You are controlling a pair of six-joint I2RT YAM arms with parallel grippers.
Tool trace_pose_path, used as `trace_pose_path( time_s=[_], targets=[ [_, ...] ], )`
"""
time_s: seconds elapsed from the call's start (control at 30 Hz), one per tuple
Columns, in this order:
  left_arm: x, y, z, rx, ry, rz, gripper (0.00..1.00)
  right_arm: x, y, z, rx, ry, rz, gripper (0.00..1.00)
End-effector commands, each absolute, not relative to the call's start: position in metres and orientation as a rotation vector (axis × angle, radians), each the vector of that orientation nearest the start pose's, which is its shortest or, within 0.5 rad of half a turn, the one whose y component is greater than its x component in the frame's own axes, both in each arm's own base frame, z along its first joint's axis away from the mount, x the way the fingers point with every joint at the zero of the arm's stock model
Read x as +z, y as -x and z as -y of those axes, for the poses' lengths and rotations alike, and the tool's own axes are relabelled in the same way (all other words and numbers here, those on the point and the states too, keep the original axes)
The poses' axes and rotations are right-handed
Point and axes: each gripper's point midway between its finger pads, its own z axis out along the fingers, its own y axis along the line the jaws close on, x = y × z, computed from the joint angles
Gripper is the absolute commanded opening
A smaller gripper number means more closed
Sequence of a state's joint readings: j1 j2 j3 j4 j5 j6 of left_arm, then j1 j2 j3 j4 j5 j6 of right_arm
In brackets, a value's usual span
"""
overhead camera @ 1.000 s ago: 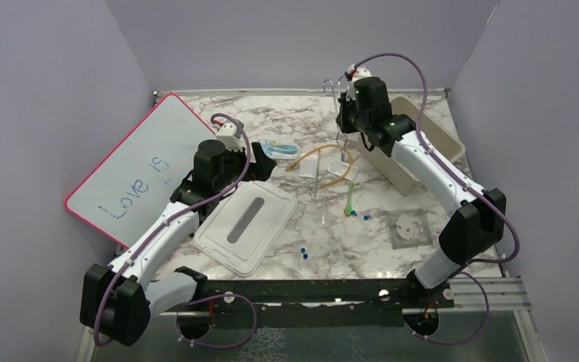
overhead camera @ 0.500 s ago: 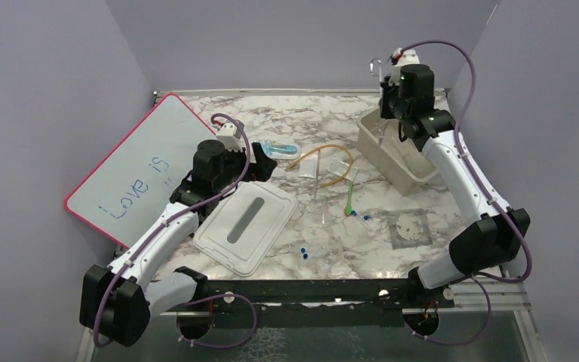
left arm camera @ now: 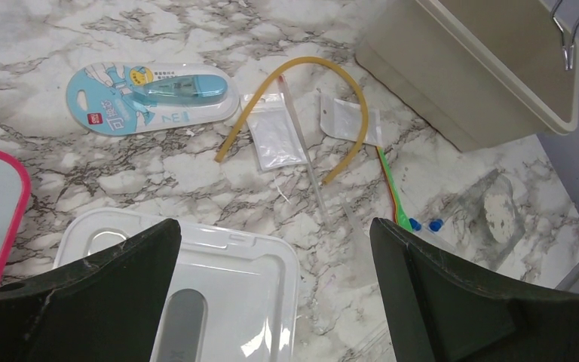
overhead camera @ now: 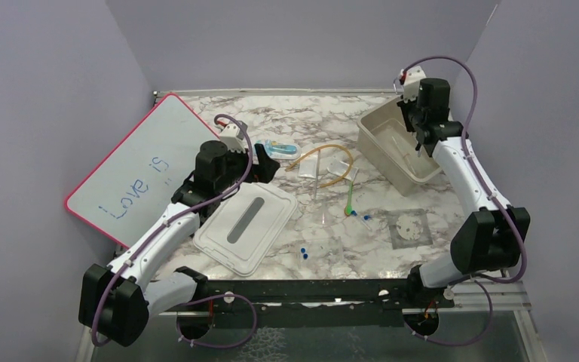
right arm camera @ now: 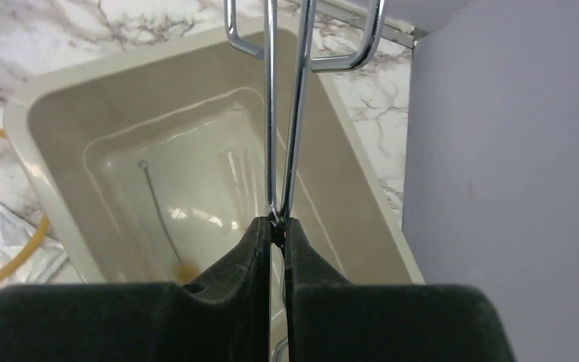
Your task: Organize the chemistry lab equipment
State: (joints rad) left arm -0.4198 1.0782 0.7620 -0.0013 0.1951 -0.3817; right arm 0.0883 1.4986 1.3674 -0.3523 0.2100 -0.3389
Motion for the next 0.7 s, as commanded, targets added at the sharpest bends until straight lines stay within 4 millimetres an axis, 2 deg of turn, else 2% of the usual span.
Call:
trace_pose_path(
  time_s=[0.0, 0.17, 0.3, 0.43, 0.5, 0.67],
  targets=[
    [0.220, -0.313, 0.205, -0.742, -0.213, -1.923, 0.99, 0.241, -0.461, 0.011, -0.370, 0.516, -2.016, 0.01],
    [0.215, -0.310, 0.213, -0.743, -0.234, -1.937, 0.99, 0.206, -0.451, 0.029, -0.501, 0.654, -2.078, 0.01],
    [0.214, -0.309, 0.220, -0.754, -0.248, -1.946, 0.99, 0.187, -0.447, 0.034, -0.504, 0.714, -2.124, 0.01],
    [0.214, -0.309, 0.222, -0.757, -0.253, -1.949, 0.99, 0.153, -0.447, 0.048, -0.559, 0.763, -2.211, 0.01],
    [0.214, -0.310, 0.222, -0.756, -0.250, -1.953, 0.99, 0.139, -0.453, 0.055, -0.590, 0.768, -2.247, 0.01],
    [0.208, -0.312, 0.223, -0.748, -0.250, -1.972, 0.99, 0.122, -0.474, 0.062, -0.596, 0.758, -2.298, 0.01]
  ],
)
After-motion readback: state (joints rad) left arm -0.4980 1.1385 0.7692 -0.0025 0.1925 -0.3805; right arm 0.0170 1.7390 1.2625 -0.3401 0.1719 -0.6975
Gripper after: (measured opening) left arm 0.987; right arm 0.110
